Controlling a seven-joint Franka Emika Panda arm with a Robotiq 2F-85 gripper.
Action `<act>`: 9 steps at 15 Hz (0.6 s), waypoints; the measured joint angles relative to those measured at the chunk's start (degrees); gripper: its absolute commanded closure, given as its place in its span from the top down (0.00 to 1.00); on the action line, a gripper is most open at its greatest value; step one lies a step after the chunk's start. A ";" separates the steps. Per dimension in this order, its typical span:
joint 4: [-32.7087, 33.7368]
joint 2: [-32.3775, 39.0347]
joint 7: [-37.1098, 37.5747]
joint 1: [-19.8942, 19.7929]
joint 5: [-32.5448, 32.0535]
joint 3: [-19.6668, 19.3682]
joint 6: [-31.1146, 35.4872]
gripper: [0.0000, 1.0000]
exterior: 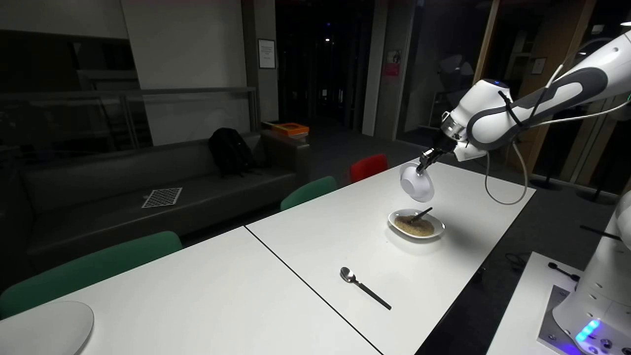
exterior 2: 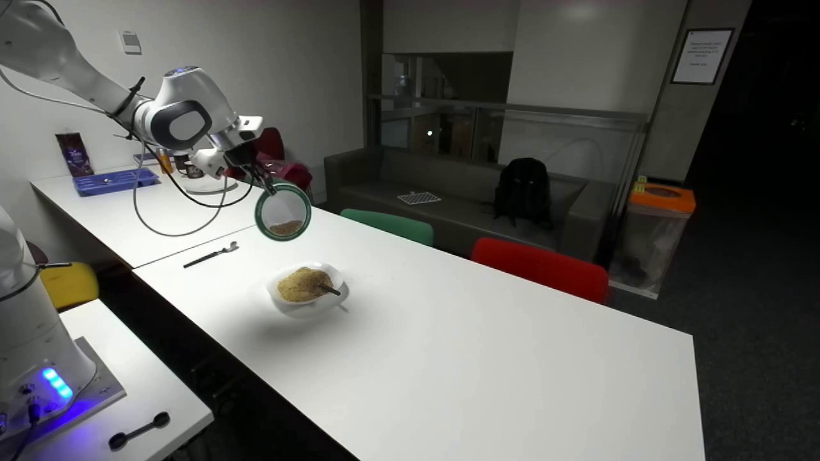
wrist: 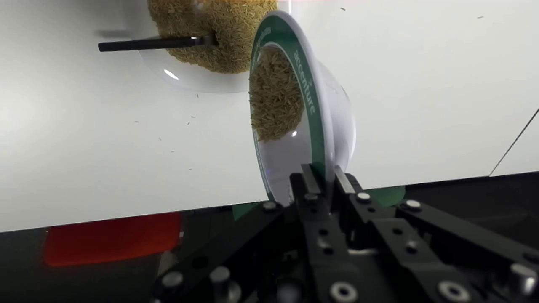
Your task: Put the spoon in the left bowl on the table, then pour the contents from the left bowl to the right bowl
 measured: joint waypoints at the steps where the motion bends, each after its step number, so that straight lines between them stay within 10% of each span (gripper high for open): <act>1: 0.13 -0.05 -0.13 0.01 0.86 -0.39 0.00 0.03; 9: 0.49 -1.38 -6.44 0.71 9.13 -5.44 -0.04 0.03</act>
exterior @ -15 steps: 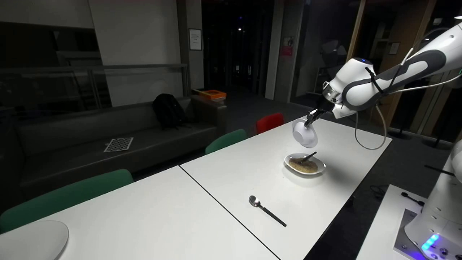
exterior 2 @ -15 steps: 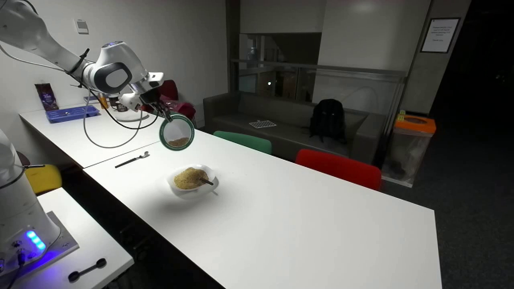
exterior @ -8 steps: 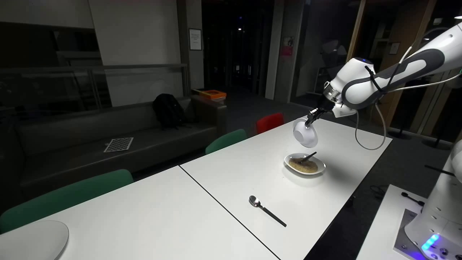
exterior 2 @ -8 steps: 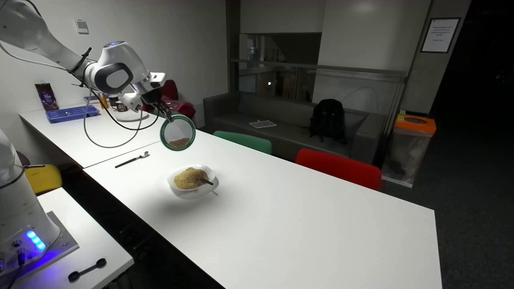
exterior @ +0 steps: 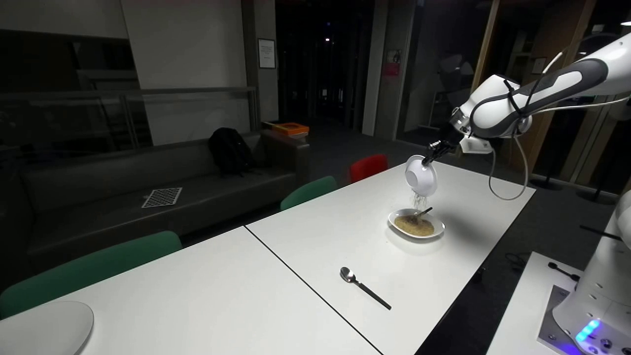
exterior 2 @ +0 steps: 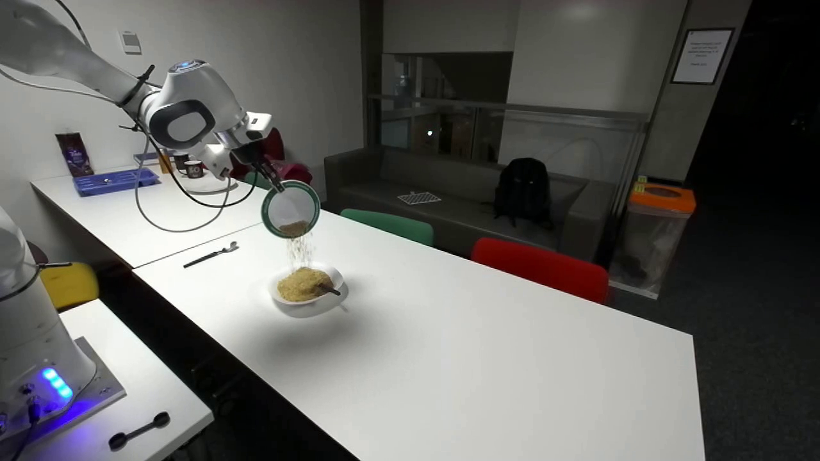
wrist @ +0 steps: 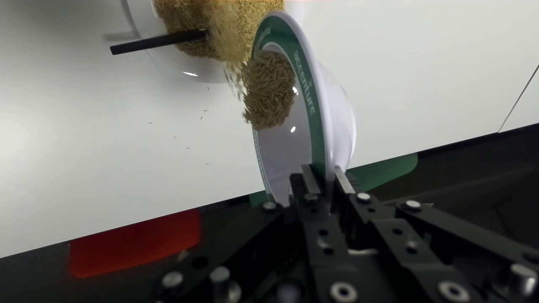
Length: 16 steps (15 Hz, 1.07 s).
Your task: Put the spoon in the left bowl on the table, then pour the contents from the left bowl to the right bowl
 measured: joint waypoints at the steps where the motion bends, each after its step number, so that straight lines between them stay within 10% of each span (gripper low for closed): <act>1: 0.02 -0.10 -0.60 0.10 0.66 -0.42 -0.04 0.03; 16: 0.65 -0.24 -4.35 3.20 8.74 -3.05 -3.13 0.03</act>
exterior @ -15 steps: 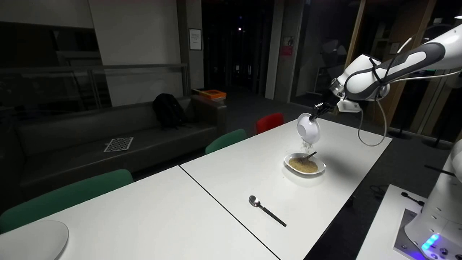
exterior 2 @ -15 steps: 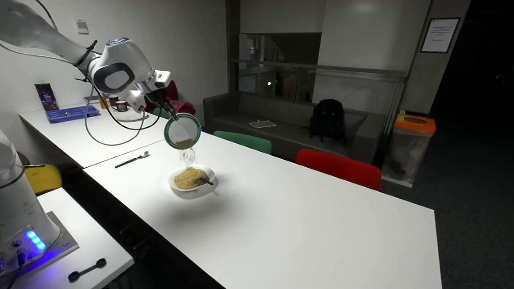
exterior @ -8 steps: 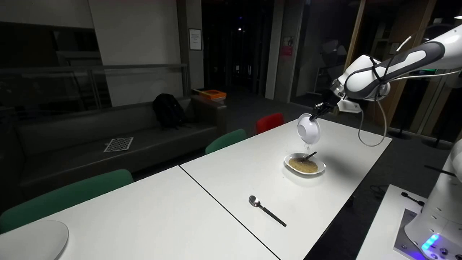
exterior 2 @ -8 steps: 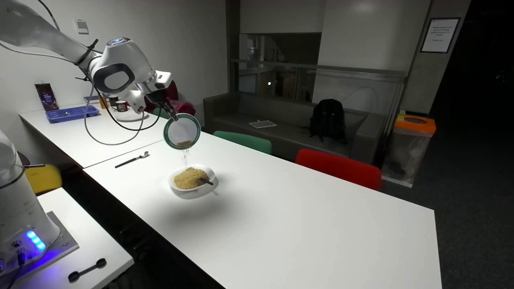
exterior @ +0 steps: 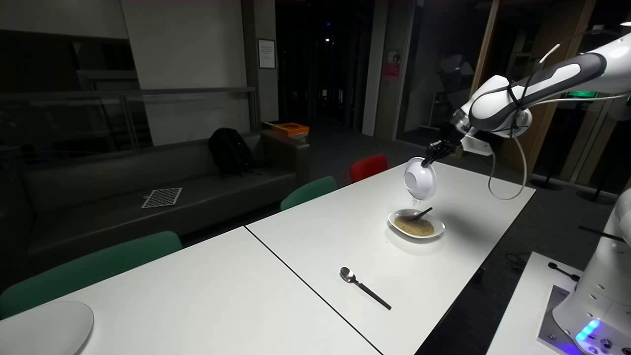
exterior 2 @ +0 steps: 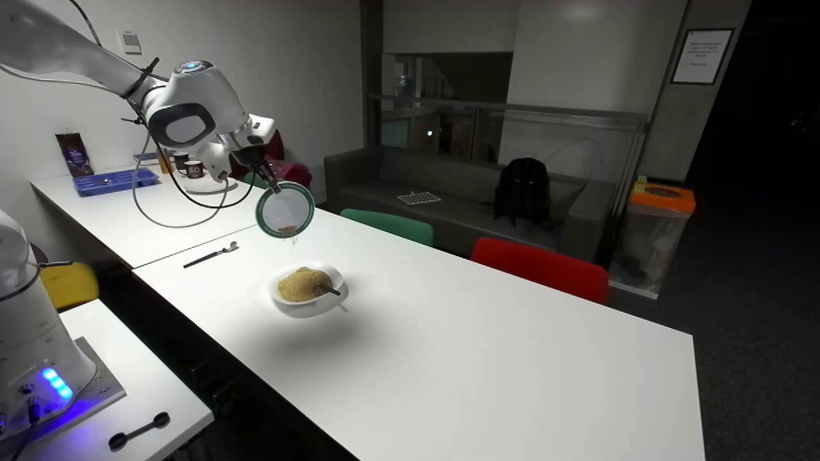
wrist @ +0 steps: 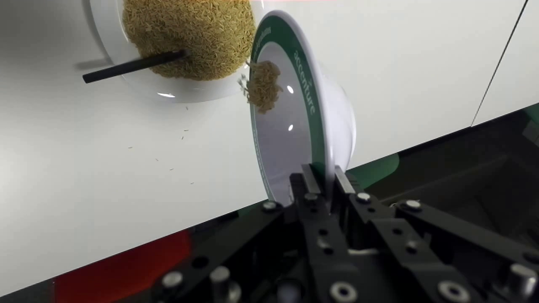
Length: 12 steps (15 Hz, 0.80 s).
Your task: Put the spoon in the left bowl on the table, then pour the contents from the left bowl to the right bowl
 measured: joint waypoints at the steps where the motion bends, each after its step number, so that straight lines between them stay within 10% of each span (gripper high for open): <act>1: 0.19 -0.03 -0.73 0.01 0.75 -0.38 -0.50 0.03; 12: 2.68 -0.43 -7.94 0.03 8.03 -4.23 -6.31 0.03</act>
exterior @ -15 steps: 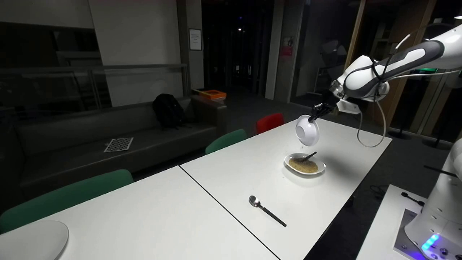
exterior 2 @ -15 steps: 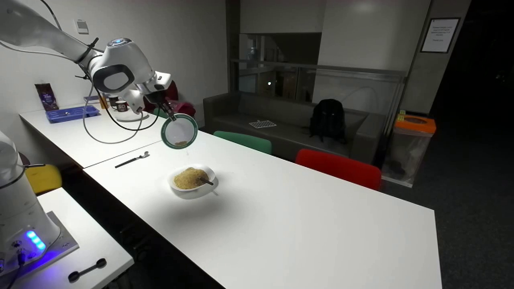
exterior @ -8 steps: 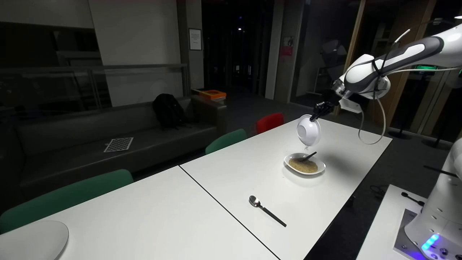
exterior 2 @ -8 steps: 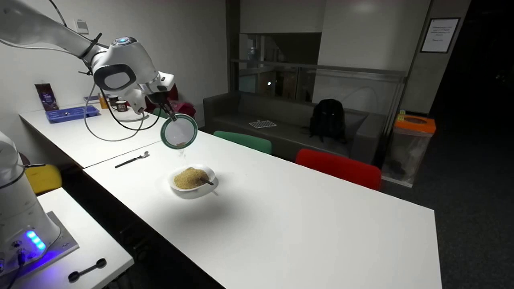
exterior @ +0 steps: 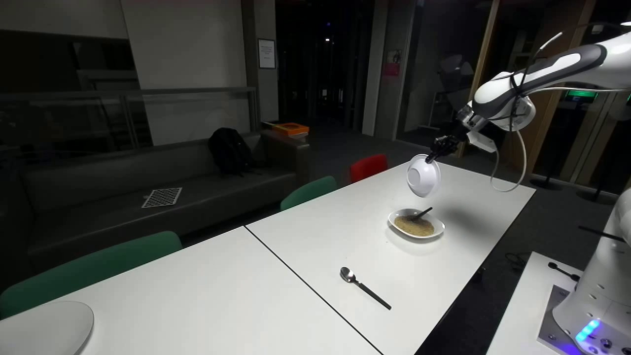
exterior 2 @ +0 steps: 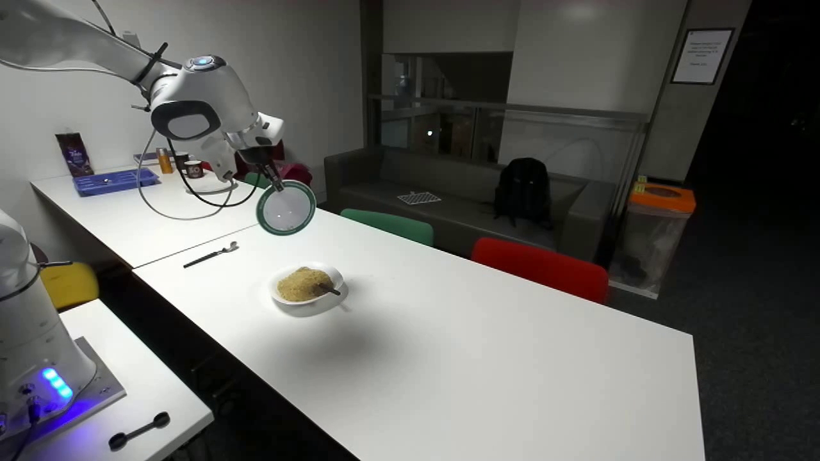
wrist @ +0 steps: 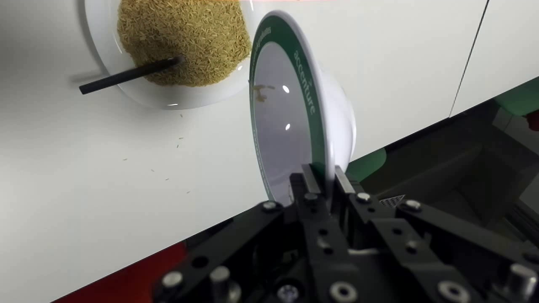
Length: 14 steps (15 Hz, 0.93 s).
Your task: Put the spoon in the left bowl on the table, then pour the contents from the left bowl to the right bowl
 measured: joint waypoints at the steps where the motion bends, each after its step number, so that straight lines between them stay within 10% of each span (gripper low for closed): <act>1: 0.23 0.00 -0.59 0.00 0.73 -0.25 -0.64 0.03; 14: 4.57 -0.03 -7.74 -0.32 9.26 -4.81 -9.68 0.03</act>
